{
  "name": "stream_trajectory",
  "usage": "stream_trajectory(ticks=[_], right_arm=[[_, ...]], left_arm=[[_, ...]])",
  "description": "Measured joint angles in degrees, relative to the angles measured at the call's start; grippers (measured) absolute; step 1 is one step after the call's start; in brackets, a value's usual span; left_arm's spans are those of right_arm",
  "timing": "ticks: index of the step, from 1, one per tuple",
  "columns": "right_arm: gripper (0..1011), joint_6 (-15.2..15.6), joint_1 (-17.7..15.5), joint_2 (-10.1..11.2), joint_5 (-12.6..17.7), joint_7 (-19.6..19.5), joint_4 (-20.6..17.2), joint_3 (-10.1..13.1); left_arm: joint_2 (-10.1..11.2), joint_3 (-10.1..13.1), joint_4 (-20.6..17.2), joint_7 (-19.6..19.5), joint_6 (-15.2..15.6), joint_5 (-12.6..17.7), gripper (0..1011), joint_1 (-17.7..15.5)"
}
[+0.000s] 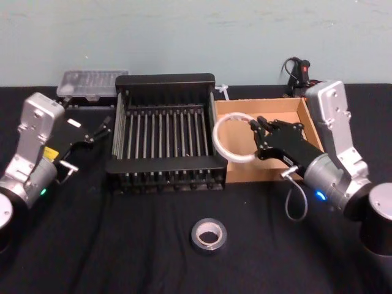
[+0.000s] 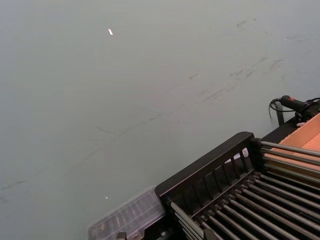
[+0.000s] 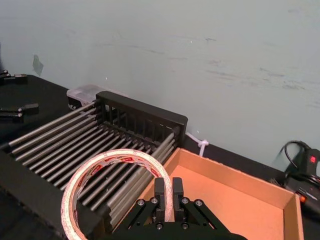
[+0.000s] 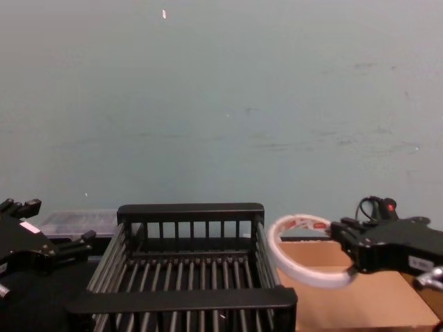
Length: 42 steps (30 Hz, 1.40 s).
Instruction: Pick up the white tape and place it into the black box , Pick up the silver tape and place it into the brown box.
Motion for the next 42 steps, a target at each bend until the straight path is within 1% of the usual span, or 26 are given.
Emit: stream_trajectory(ticks=[5,15,18,35,42], right_arm=[[96,0.15,2.08,-1.33,-0.5,-0.43,1.93,-0.63],[96,0.21,5.62,-3.15,-1.65,-0.55,5.54,-1.91],[96,0.12,7.12,-3.94,-2.14,-0.49,7.23,-2.54],[96,-1.11,13.0,-7.26,-3.69,-0.05,14.01,-4.5],[96,-1.8,15.86,-8.9,-4.51,0.21,17.75,-5.62]], left_arm=[[0.0,0.0,0.0,0.0,0.0,0.0,1001,0.0],[0.0,0.0,0.0,0.0,0.0,0.0,1001,0.0],[0.0,0.0,0.0,0.0,0.0,0.0,1001,0.0],[0.0,0.0,0.0,0.0,0.0,0.0,1001,0.0],[0.0,0.0,0.0,0.0,0.0,0.0,1001,0.0]])
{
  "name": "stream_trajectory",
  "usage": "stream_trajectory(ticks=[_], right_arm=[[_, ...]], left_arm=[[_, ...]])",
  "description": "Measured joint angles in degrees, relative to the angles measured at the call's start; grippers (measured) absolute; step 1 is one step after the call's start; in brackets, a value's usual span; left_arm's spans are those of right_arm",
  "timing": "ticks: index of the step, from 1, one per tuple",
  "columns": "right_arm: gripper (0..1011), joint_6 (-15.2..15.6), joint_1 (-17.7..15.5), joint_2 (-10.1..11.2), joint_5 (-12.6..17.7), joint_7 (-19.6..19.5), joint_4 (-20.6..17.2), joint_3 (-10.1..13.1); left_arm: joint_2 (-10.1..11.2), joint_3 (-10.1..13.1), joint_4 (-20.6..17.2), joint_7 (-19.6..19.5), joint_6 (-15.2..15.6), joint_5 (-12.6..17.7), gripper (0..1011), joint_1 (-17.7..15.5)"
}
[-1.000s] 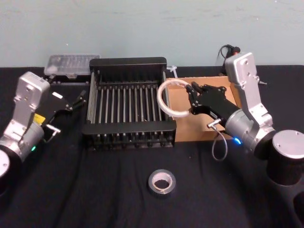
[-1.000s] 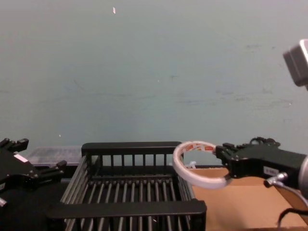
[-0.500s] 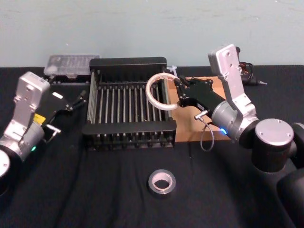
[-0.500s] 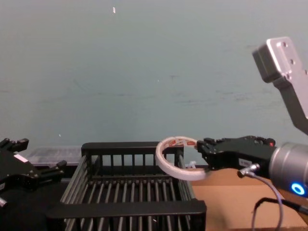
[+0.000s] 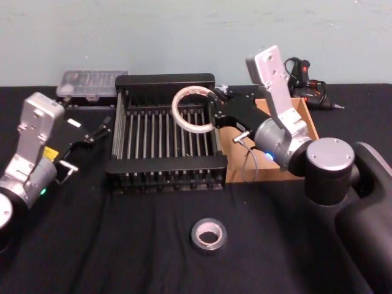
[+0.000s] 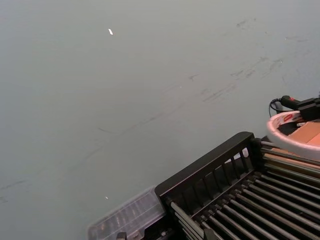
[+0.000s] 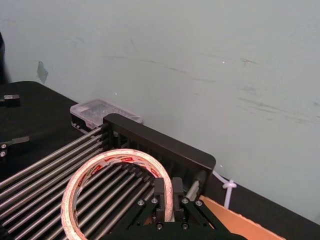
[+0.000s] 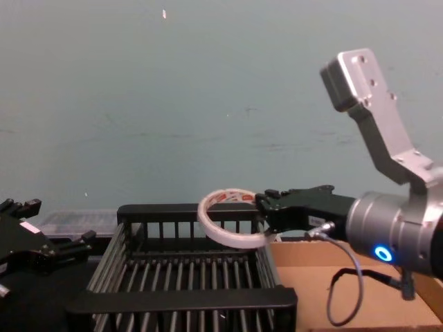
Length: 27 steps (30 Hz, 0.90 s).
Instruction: Pick up the white tape and place it into the black box , Pick up the silver tape and place it into the brown box.
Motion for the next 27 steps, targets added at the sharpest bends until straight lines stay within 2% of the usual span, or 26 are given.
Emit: stream_trajectory(ticks=[9,18,27], right_arm=[[96,-0.96,3.29,-1.98,-1.18,0.11,6.05,-1.17],[95,-1.67,5.73,-3.45,-1.78,0.63,10.39,-1.7],[96,-1.76,6.07,-3.6,-1.81,0.84,10.92,-1.77]], left_arm=[[0.0,0.0,0.0,0.0,0.0,0.0,1002,0.0],[0.0,0.0,0.0,0.0,0.0,0.0,1001,0.0],[0.0,0.0,0.0,0.0,0.0,0.0,1001,0.0]])
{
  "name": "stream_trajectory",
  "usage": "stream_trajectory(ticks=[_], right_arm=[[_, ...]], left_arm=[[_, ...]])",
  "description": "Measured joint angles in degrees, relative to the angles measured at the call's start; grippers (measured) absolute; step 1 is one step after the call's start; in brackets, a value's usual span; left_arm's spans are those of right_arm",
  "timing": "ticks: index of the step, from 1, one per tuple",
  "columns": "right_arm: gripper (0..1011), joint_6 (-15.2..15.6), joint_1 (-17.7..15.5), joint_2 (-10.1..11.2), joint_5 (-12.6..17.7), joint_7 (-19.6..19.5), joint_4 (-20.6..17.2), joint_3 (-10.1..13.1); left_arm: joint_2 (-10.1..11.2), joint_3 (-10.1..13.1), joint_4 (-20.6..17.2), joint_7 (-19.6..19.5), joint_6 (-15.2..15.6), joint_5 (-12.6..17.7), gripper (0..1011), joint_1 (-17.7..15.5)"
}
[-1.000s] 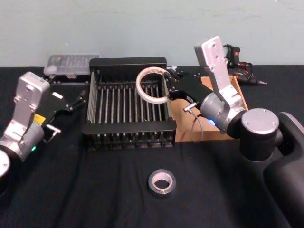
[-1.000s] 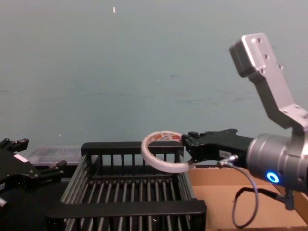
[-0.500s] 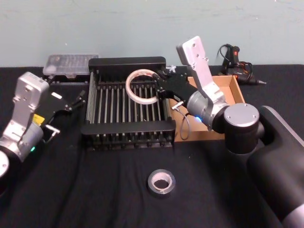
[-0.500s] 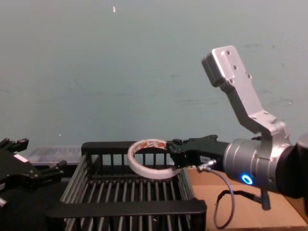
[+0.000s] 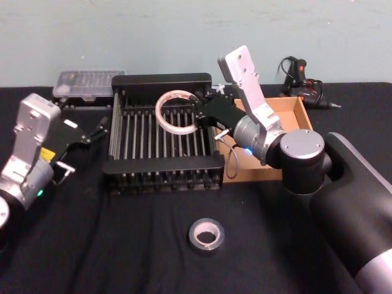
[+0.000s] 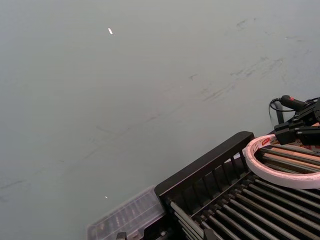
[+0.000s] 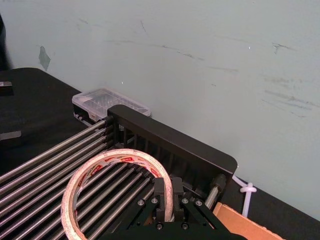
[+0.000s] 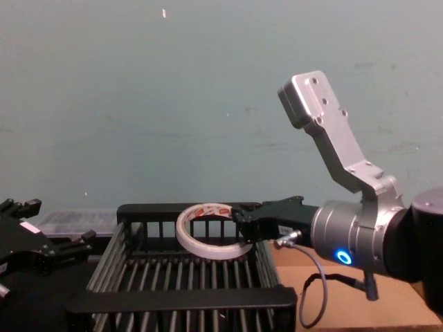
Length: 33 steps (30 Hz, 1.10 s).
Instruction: Pick up the white tape and place it into the black box , Pick up the silver tape and place it into the brown box.
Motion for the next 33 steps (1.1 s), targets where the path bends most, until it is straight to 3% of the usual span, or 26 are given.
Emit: stream_trajectory(ticks=[7,11,33], right_arm=[[101,0.0,-0.09,0.03,0.0,-0.05,-0.13,0.03],[195,0.0,-0.14,0.05,0.01,-0.07,-0.21,0.05],[898,0.08,-0.24,0.1,0.03,-0.15,-0.37,0.1]], left_arm=[[0.0,0.0,0.0,0.0,0.0,0.0,1001,0.0],[0.0,0.0,0.0,0.0,0.0,0.0,1001,0.0],[0.0,0.0,0.0,0.0,0.0,0.0,1001,0.0]])
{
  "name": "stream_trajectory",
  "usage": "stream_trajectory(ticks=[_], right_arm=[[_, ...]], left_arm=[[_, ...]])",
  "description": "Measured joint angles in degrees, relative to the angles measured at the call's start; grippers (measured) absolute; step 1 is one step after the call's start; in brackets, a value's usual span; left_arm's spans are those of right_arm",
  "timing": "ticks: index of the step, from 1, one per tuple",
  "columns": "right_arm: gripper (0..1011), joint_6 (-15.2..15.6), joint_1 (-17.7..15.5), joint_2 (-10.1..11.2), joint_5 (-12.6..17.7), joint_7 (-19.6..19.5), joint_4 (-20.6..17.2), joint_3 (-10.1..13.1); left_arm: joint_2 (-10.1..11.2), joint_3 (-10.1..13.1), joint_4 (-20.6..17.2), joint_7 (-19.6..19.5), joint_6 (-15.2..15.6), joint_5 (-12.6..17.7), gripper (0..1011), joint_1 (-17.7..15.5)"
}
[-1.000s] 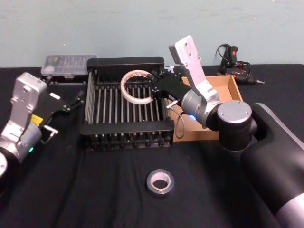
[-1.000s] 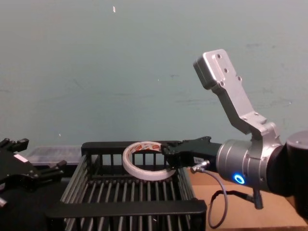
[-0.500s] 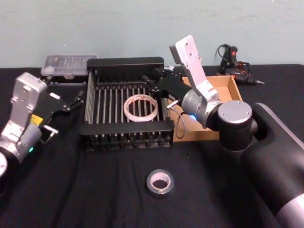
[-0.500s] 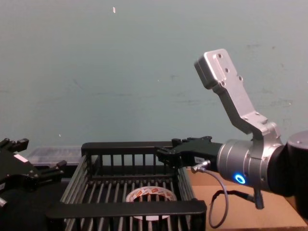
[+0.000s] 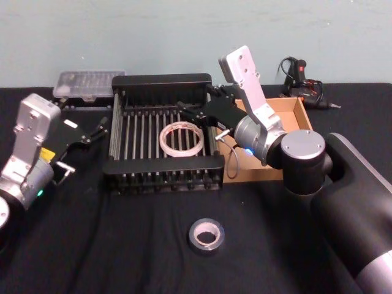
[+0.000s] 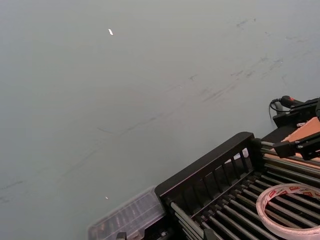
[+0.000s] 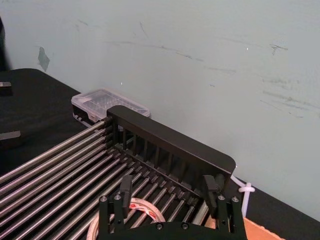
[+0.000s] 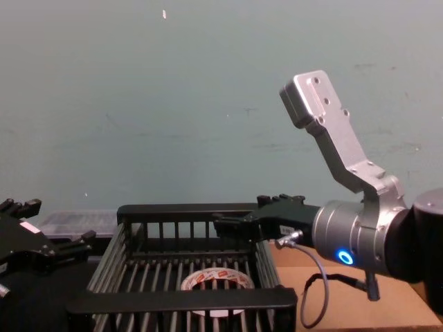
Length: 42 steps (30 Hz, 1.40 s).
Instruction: Pick up the white tape and place it into the black box , Pick up the silver tape and place it into the brown box.
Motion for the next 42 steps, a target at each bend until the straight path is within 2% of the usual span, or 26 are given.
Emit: stream_trajectory(ticks=[1,5,23,33,42], right_arm=[[898,0.0,0.0,0.0,0.0,0.0,0.0,0.0],[1002,0.0,0.0,0.0,0.01,0.0,0.0,0.0],[1000,0.03,-0.13,-0.01,0.06,0.18,-0.23,-0.08],[1000,1.63,-2.67,0.94,0.33,0.94,-5.06,-0.52],[1000,3.39,-6.56,3.11,1.46,1.87,-11.3,-0.38]], left_arm=[[0.0,0.0,0.0,0.0,0.0,0.0,1001,0.0],[0.0,0.0,0.0,0.0,0.0,0.0,1001,0.0],[0.0,0.0,0.0,0.0,0.0,0.0,1001,0.0],[0.0,0.0,0.0,0.0,0.0,0.0,1001,0.0],[0.0,0.0,0.0,0.0,0.0,0.0,1001,0.0]])
